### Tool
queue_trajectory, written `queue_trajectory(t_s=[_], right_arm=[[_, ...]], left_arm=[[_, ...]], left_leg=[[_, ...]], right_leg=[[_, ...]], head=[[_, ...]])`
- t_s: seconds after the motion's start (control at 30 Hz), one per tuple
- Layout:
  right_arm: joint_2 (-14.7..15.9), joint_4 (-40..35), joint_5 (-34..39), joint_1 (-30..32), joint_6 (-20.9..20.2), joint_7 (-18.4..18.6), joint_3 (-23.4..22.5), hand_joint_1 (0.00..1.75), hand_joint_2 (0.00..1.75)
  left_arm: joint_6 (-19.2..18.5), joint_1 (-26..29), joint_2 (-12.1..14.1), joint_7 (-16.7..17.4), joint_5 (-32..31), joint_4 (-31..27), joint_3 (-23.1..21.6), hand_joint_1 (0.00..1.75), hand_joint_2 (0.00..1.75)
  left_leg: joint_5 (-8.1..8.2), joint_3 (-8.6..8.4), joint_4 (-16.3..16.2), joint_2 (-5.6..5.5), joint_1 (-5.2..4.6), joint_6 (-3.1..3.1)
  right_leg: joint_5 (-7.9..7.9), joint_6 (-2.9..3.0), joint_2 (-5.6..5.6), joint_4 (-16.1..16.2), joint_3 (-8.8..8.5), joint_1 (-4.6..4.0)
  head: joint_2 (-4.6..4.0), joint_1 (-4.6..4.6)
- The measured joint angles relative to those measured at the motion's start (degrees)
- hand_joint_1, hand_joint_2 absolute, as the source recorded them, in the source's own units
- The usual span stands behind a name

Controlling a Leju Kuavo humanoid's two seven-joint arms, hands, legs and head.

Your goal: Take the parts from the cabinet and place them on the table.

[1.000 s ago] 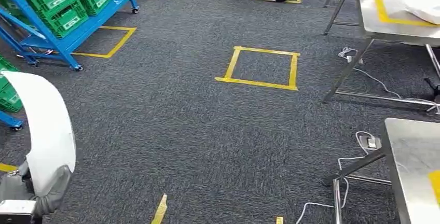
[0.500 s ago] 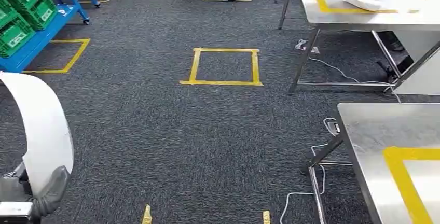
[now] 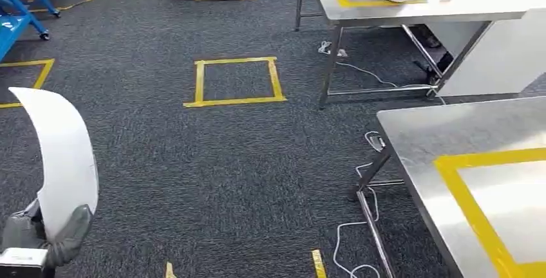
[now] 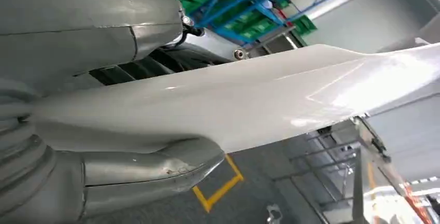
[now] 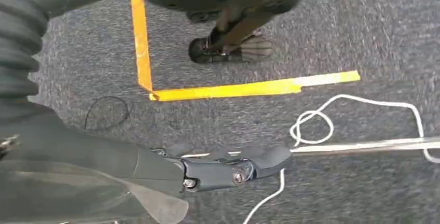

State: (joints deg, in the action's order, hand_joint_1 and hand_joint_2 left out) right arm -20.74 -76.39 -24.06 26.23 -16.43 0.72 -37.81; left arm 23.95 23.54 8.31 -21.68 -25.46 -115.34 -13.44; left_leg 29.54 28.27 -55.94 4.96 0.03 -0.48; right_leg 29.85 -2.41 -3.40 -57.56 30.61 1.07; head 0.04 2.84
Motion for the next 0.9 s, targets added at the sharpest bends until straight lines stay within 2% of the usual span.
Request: queue_trajectory(t_s=[0.03, 0.1, 0.13, 0.17, 0.2, 0.23, 0.27, 0.3, 0.33, 0.37, 0.4, 0.43, 0.47, 0.5, 0.53, 0.57, 0.6, 0.63, 0.67, 0.7, 0.73, 0.77, 0.8, 0.83, 0.87, 0.9], right_arm=[[0.00, 0.02, 0.11, 0.17, 0.13, 0.06, 0.13, 0.00, 1.75], [0.00, 0.15, 0.33, 0.61, 0.11, 0.06, 0.68, 0.00, 1.75], [-0.17, 0.24, 0.46, 0.76, 0.06, -0.11, 0.87, 0.00, 1.75], [-0.17, 0.35, 0.41, 0.95, -0.11, -0.46, 1.18, 0.00, 1.75], [-0.17, 0.48, 0.37, 0.81, -0.24, -0.66, 1.46, 0.00, 1.75], [-0.17, 0.59, 0.33, 0.54, -0.33, -0.81, 1.57, 0.00, 1.75], [-0.17, 0.87, 0.26, 0.33, -0.44, -0.85, 1.68, 0.00, 1.75], [-0.17, 1.05, 0.24, 0.18, -0.44, -0.85, 1.70, 0.00, 1.75], [-0.17, 1.27, 0.24, 0.07, -0.42, -0.83, 1.68, 0.00, 1.75], [-0.17, 1.46, 0.24, -0.01, -0.39, -0.70, 1.55, 0.00, 1.75], [-0.17, 1.62, 0.33, -0.02, -0.37, -0.53, 1.40, 0.00, 1.75], [-0.17, 1.70, 0.46, 0.00, -0.37, -0.44, 1.29, 0.00, 1.75], [-0.17, 1.70, 0.67, 0.02, -0.35, -0.39, 1.20, 0.00, 1.75], [-0.17, 1.70, 1.01, -0.03, -0.33, -0.39, 0.98, 0.00, 1.75], [-0.06, 1.64, 1.25, -0.18, -0.29, -0.46, 0.81, 0.00, 1.75], [0.00, 1.60, 1.88, -0.14, 0.17, -0.81, 0.66, 0.00, 1.75], [0.00, 1.62, 2.27, -0.05, 0.72, -1.47, 0.37, 0.00, 1.75], [0.00, 1.66, 2.47, 0.07, 1.24, -2.55, 0.11, 0.00, 1.75], [0.00, 1.66, 2.58, -0.05, 1.68, -3.96, -0.13, 0.00, 1.75], [0.00, 1.62, 2.51, -0.31, 1.94, -5.73, -0.44, 0.00, 1.75], [0.00, 1.55, 2.20, -0.83, 1.88, -7.38, -0.72, 0.00, 1.75], [0.00, 1.51, 1.49, -1.61, 1.49, -9.66, -1.14, 0.00, 1.75], [0.00, 1.51, 0.91, -2.35, 1.05, -11.05, -1.58, 0.00, 1.75], [0.00, 1.51, 0.08, -2.98, 0.46, -12.44, -2.21, 0.00, 1.75], [0.02, 1.51, -0.66, -3.57, -0.14, -13.64, -2.98, 0.00, 1.75], [0.02, 1.51, -1.12, -4.11, -0.64, -14.58, -3.65, 0.00, 1.75]], left_arm=[[-0.15, -0.15, 0.00, 0.07, -0.17, 0.00, 0.06, 1.75, 1.75], [-0.68, -0.57, -0.09, 0.09, -0.20, 0.00, 0.17, 1.75, 1.75], [-1.35, -0.77, -0.09, 0.02, 0.26, 0.00, 0.17, 1.75, 1.75], [-2.04, -1.15, -0.07, -0.15, 0.39, 0.02, 0.15, 1.75, 1.75], [-2.53, -1.30, -0.11, -0.48, 0.61, 0.04, 0.13, 1.75, 1.75], [-2.78, -1.39, -0.11, -0.52, 0.74, 0.04, 0.15, 1.75, 1.75], [-2.97, -1.42, -0.13, -0.55, 0.85, 0.07, 0.20, 1.75, 1.75], [-3.08, -1.51, -0.15, -0.52, 0.96, 0.13, 0.20, 1.75, 1.75], [-3.26, -1.54, -0.20, -0.52, 0.96, 0.22, 0.20, 1.75, 1.75], [-3.45, -1.55, -0.22, -0.52, 0.96, 0.28, 0.22, 1.75, 1.75], [-3.54, -1.58, -0.24, -0.57, 0.96, 0.31, 0.24, 1.75, 1.75], [-3.56, -1.57, -0.26, -0.59, 0.96, 0.31, 0.28, 1.75, 1.75], [-3.54, -1.52, -0.28, -0.67, 0.96, 0.33, 0.33, 1.75, 1.75], [-3.54, -1.51, -0.28, -1.01, 1.20, 0.39, 0.39, 1.75, 1.75], [-3.52, -1.45, -0.37, -1.40, 1.49, 0.42, 0.48, 1.75, 1.75], [-3.65, -1.49, -0.42, -1.46, 1.55, 0.52, 0.50, 1.75, 1.75], [-3.85, -1.79, -0.44, -1.38, 1.51, 0.52, 0.55, 1.75, 1.75], [-4.18, -1.96, -0.46, -1.29, 1.36, 0.52, 0.55, 1.75, 1.75], [-4.31, -2.22, -0.48, -1.29, 1.22, 0.52, 0.52, 1.75, 1.75], [-4.59, -2.29, -0.52, -1.48, 1.09, 0.52, 0.54, 1.75, 1.75], [-4.79, -2.28, -0.52, -1.60, 1.09, 0.52, 0.55, 1.75, 1.75], [-5.29, -2.22, -0.55, -1.64, 1.09, 0.63, 0.57, 1.75, 1.75], [-5.60, -2.31, -0.55, -1.64, 1.09, 0.68, 0.59, 1.75, 1.75], [-6.06, -2.49, -0.55, -1.68, 1.09, 0.77, 0.63, 1.75, 1.75], [-6.40, -2.67, -0.70, -1.75, 1.09, 0.85, 0.65, 1.75, 1.75], [-6.71, -2.88, -0.85, -1.81, 1.07, 0.90, 0.72, 1.75, 1.75]], left_leg=[[0.01, -0.02, -0.07, 0.25, 0.01, -0.24], [-0.22, -0.30, 0.03, 0.87, 0.22, -0.63], [0.02, -0.38, 0.03, 1.10, 0.36, -0.94], [0.96, -0.26, -0.63, -0.68, 0.59, -1.46], [2.87, 0.84, -3.02, -2.96, 0.57, -1.46], [5.42, 2.82, -7.58, -4.13, 0.57, -1.43], [7.59, 5.12, -12.60, -4.57, 0.57, -1.43], [9.03, 7.34, -17.17, -4.73, 0.58, -1.42], [9.00, 8.50, -19.17, -4.75, 0.63, -1.46], [7.50, 8.35, -18.45, -4.75, 0.77, -1.48], [4.95, 7.19, -15.39, -4.87, 1.06, -1.53], [1.98, 5.19, -10.66, -5.36, 1.46, -1.64], [-0.48, 3.15, -5.82, -6.93, 1.99, -1.90], [-0.55, 2.35, -3.60, -10.78, 2.62, -2.46], [0.41, 1.98, -1.68, -11.16, 2.59, -2.14], [0.34, 2.49, -2.42, -10.29, 2.23, -1.82], [0.33, 2.57, -2.69, -9.69, 1.96, -1.38], [0.14, 2.53, -2.55, -8.85, 1.95, -0.89], [-0.15, 2.45, -2.10, -7.87, 2.13, -0.25], [-0.20, 2.39, -2.06, -7.07, 1.95, 0.16], [-0.19, 2.43, -2.06, -6.12, 1.75, 0.64], [-0.21, 2.53, -2.08, -5.04, 1.50, 0.74], [-0.23, 2.65, -2.09, -4.03, 1.26, 0.90], [-0.22, 2.70, -2.09, -3.22, 1.06, 0.93], [-0.21, 2.69, -2.09, -2.46, 0.93, 0.93], [-0.21, 2.67, -2.10, -1.86, 0.87, 0.93]], right_leg=[[-0.21, 0.70, 0.65, -0.11, 0.01, 0.00], [-0.14, 1.31, 1.32, -0.30, 1.01, -0.34], [-0.16, 1.72, 1.65, -0.16, 0.93, -0.30], [-0.37, 2.17, 2.01, 0.10, 0.16, 0.01], [-0.59, 2.55, 2.17, 0.06, 0.22, 0.06], [-0.68, 2.76, 2.57, 0.06, 0.29, 0.06], [-0.70, 2.82, 3.04, 0.06, 0.33, 0.05], [-0.70, 2.83, 3.52, 0.06, 0.36, 0.03], [-0.70, 2.82, 4.09, 0.05, 0.32, 0.03], [-0.69, 2.82, 4.74, 0.04, 0.22, 0.06], [-0.67, 2.77, 5.54, 0.00, 0.11, 0.09], [-0.62, 2.65, 6.38, -0.11, -0.05, 0.17], [-0.51, 2.35, 7.21, -0.28, -0.07, 0.27], [-0.37, 1.79, 7.90, -0.73, 1.11, 0.04], [-0.20, 1.33, 8.82, -1.56, 1.28, 0.03], [-0.61, 0.79, 9.49, -1.39, 1.91, 0.29], [-1.01, 0.21, 10.32, -0.95, 2.57, 0.61], [-1.20, -0.14, 11.03, -0.89, 2.93, 0.72], [-0.93, -0.23, 10.08, -1.33, 2.98, 0.85], [0.47, -0.18, 6.49, -3.07, 3.75, 0.42], [2.74, -0.16, 4.81, -6.53, 5.47, 0.24], [5.38, -0.20, 4.18, -11.52, 7.83, 0.21], [7.32, -0.22, 3.92, -16.07, 9.92, 0.22], [7.96, -0.18, 3.86, -18.69, 11.00, 0.21], [7.17, -0.08, 3.84, -18.45, 10.63, 0.17], [5.47, 0.10, 3.75, -15.82, 9.02, 0.06]], head=[[0.00, -0.33], [0.00, -0.35], [0.00, -0.28], [0.00, -0.46], [0.00, -0.69], [0.00, -0.81], [0.00, -0.96], [0.00, -0.90], [0.00, -0.92], [0.00, -0.90], [0.00, -0.92], [0.00, -0.87], [0.00, -0.90], [0.00, -1.03], [0.00, -0.96], [0.02, -0.90], [0.02, -1.23], [0.02, -1.05], [0.02, -1.07], [0.00, -0.77], [0.02, -0.66], [0.00, -0.70], [0.00, -0.68], [0.00, -0.74], [0.00, -0.68], [0.00, -0.74]])
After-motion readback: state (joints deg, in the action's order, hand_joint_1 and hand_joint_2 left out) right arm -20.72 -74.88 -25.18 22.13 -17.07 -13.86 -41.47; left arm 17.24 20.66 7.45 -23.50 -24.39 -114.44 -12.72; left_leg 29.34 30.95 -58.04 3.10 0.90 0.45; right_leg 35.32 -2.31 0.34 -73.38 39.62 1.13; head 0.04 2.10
